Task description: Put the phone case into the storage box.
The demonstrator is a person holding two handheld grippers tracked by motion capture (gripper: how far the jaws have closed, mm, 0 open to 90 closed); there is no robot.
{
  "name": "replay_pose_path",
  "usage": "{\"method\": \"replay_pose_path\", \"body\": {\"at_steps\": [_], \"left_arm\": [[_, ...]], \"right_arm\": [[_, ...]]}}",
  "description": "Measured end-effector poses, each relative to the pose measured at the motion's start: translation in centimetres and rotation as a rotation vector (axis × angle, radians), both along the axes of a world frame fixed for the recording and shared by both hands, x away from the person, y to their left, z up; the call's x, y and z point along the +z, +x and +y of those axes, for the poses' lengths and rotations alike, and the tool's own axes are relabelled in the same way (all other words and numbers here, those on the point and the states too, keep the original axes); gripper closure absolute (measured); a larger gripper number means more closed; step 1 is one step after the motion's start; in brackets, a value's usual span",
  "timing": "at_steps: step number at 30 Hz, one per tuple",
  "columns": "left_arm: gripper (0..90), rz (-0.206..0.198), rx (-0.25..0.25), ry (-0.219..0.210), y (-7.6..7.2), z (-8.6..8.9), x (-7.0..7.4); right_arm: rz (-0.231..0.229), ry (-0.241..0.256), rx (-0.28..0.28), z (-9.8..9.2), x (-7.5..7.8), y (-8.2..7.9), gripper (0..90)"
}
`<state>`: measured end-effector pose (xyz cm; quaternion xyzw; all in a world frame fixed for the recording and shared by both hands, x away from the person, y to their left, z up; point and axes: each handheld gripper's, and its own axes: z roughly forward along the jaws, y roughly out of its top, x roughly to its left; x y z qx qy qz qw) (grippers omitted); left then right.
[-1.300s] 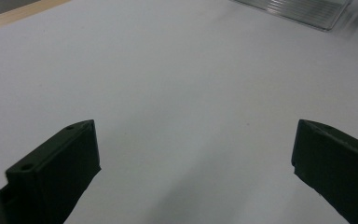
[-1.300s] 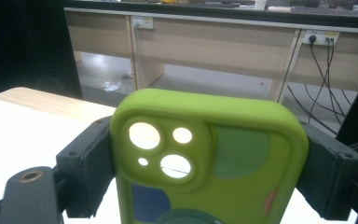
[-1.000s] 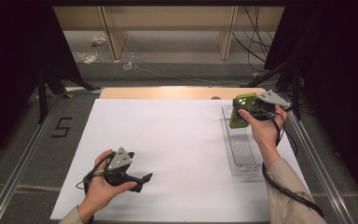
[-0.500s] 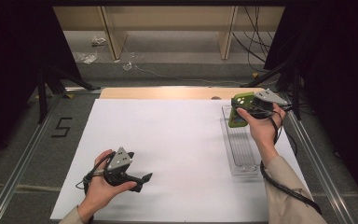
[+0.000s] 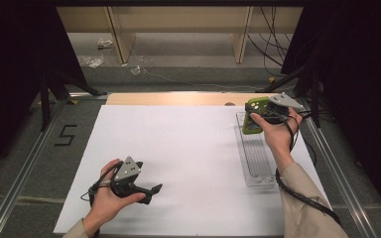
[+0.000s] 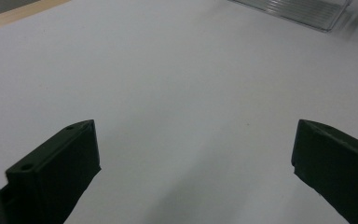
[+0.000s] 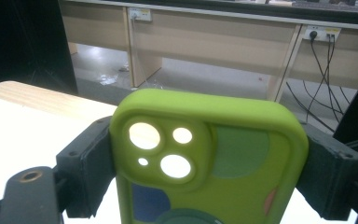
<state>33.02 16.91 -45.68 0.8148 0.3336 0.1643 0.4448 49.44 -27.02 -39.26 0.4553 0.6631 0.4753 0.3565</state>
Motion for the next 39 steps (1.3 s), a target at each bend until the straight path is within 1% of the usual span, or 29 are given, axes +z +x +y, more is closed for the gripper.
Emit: {"method": "replay_pose_path", "body": {"at_steps": [16,39], "left_arm": [[0.2,0.001,-0.001,0.0,0.0,0.0,0.0],[0.3,0.002,-0.001,-0.003,0.0,0.1,0.0]], "right_arm": [[0.013,-0.022,-0.015,0.1,-0.1,1.0,17.1],[0.035,-0.033,-0.03,0.2,-0.7,2.4,17.1]]}}
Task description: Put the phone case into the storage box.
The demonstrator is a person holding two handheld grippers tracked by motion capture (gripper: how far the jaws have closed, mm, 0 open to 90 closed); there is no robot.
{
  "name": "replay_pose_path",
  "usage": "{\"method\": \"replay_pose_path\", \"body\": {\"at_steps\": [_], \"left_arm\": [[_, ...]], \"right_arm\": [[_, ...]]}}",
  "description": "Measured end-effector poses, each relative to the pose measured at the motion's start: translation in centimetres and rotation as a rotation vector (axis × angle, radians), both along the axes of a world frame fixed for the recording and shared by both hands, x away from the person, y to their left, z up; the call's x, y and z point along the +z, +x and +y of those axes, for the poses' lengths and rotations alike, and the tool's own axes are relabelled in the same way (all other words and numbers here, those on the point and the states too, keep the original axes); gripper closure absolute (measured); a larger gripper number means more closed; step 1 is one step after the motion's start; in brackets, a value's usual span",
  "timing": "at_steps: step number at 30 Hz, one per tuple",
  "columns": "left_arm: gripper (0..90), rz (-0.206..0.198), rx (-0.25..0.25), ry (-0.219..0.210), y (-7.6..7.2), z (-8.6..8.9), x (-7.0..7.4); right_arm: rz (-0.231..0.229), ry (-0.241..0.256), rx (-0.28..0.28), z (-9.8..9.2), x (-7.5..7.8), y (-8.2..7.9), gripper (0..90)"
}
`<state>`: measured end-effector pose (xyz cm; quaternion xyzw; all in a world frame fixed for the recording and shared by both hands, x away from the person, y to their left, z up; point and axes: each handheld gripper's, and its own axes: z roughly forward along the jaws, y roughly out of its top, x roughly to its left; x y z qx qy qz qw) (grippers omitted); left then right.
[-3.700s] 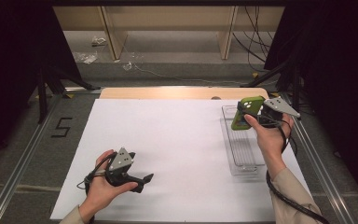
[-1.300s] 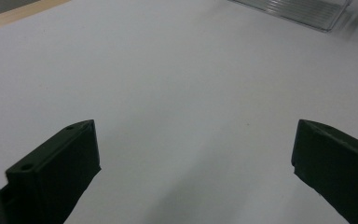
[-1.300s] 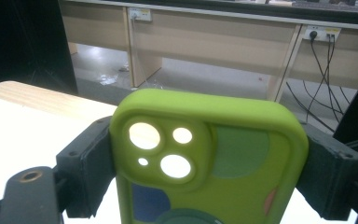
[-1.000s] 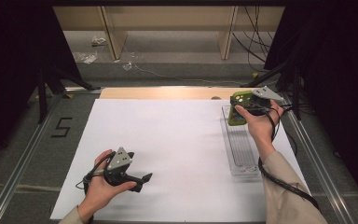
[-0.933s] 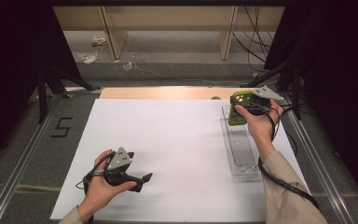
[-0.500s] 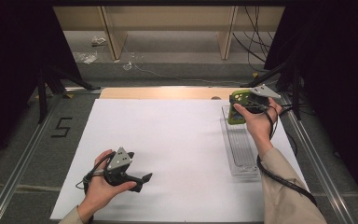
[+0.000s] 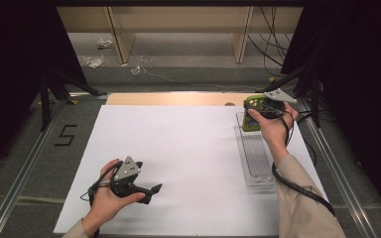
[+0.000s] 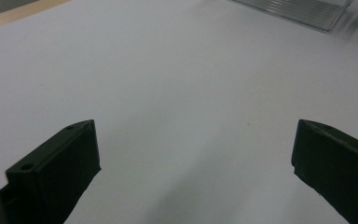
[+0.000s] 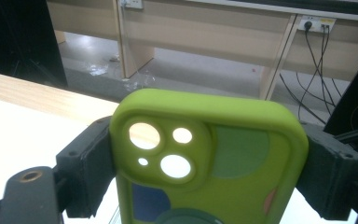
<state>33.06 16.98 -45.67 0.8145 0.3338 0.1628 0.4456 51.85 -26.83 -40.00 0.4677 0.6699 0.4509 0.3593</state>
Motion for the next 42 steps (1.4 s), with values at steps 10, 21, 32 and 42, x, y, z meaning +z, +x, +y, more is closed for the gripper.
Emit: {"method": "replay_pose_path", "body": {"at_steps": [10,21,32,42], "left_arm": [[0.3,0.001,0.0,-0.002,0.0,0.0,0.0],[0.3,0.001,-0.001,-0.002,0.0,0.0,0.0],[0.3,0.0,0.0,-0.002,0.0,0.0,0.0],[0.3,0.0,-0.001,-0.002,0.0,0.0,0.0]], "right_arm": [[0.006,0.0,-0.005,0.1,-0.2,0.4,17.1],[0.015,0.001,-0.011,0.1,-0.4,0.9,17.1],[0.019,0.003,-0.016,0.1,-0.4,1.3,17.1],[0.027,-0.002,-0.019,0.2,-0.6,1.6,17.1]]}}
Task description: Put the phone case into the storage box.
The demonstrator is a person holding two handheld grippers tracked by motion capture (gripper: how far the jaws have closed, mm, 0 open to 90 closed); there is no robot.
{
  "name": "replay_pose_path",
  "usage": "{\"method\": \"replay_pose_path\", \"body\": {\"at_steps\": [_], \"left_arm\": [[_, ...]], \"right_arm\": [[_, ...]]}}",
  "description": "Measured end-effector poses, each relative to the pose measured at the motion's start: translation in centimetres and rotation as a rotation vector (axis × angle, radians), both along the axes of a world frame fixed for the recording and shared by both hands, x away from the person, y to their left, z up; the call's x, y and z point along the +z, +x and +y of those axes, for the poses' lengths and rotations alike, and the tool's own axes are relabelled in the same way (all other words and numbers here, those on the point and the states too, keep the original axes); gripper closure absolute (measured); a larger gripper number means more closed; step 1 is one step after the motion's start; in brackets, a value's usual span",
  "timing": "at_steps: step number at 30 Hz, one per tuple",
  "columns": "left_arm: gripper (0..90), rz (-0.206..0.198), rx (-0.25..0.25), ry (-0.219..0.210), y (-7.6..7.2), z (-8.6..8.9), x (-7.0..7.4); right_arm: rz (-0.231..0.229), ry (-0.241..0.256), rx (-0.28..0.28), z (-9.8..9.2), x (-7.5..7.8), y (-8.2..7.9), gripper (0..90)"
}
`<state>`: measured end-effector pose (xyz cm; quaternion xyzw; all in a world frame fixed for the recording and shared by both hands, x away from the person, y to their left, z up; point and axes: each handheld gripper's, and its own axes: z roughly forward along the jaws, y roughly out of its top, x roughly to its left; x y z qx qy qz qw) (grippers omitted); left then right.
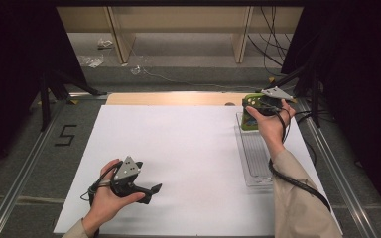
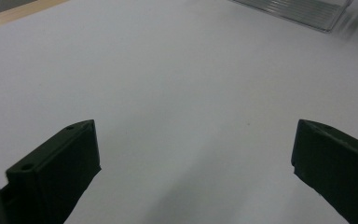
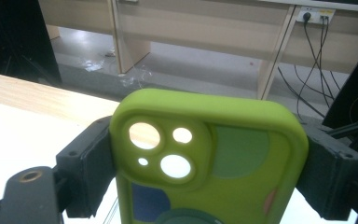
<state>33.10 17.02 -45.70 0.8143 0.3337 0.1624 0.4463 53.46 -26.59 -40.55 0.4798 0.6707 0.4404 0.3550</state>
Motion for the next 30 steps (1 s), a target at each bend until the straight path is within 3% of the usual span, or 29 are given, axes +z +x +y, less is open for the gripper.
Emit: {"method": "replay_pose_path", "body": {"at_steps": [30], "left_arm": [[0.4,0.006,0.0,-0.002,0.0,0.0,-0.1]], "right_arm": [[0.02,0.006,-0.03,0.1,-0.9,1.1,17.0]]}}
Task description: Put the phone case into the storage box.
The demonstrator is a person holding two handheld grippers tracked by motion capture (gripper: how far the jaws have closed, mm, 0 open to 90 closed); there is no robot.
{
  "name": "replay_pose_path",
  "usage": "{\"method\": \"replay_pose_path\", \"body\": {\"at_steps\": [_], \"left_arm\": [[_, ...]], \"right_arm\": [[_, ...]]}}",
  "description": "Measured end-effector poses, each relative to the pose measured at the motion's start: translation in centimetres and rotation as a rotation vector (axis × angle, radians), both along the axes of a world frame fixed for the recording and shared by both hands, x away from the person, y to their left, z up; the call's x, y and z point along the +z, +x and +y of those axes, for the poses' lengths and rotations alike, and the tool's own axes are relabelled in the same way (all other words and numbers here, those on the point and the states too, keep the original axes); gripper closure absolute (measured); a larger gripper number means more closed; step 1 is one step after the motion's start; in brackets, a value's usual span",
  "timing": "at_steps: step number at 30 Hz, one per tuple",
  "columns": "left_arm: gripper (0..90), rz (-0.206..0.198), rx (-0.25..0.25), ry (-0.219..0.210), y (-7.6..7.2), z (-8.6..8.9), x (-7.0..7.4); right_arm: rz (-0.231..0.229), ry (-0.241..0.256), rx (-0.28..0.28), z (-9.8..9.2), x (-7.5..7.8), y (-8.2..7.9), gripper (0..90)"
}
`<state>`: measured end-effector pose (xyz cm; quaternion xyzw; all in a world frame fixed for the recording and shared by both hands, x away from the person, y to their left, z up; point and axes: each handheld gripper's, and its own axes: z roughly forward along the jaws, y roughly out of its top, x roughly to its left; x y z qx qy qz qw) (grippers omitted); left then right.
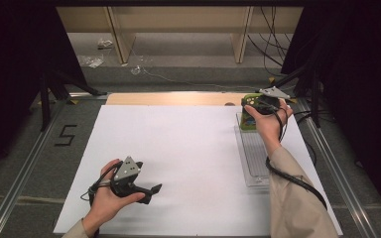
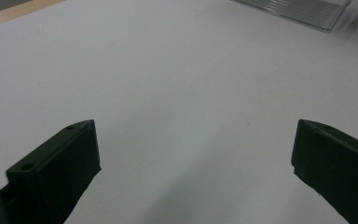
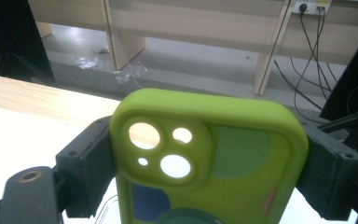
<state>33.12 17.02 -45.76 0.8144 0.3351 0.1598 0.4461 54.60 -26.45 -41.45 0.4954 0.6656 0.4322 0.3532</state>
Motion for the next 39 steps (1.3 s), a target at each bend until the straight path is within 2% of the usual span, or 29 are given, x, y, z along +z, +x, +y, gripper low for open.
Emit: {"method": "replay_pose_path", "body": {"at_steps": [32,39], "left_arm": [[0.4,0.001,-0.002,0.003,0.03,0.0,-0.05],[0.4,0.001,-0.003,0.003,0.02,-0.01,-0.05]], "right_arm": [[0.0,0.001,-0.013,0.05,-0.56,0.48,15.8],[0.018,0.003,-0.013,0.07,-0.51,0.7,14.6]]}}
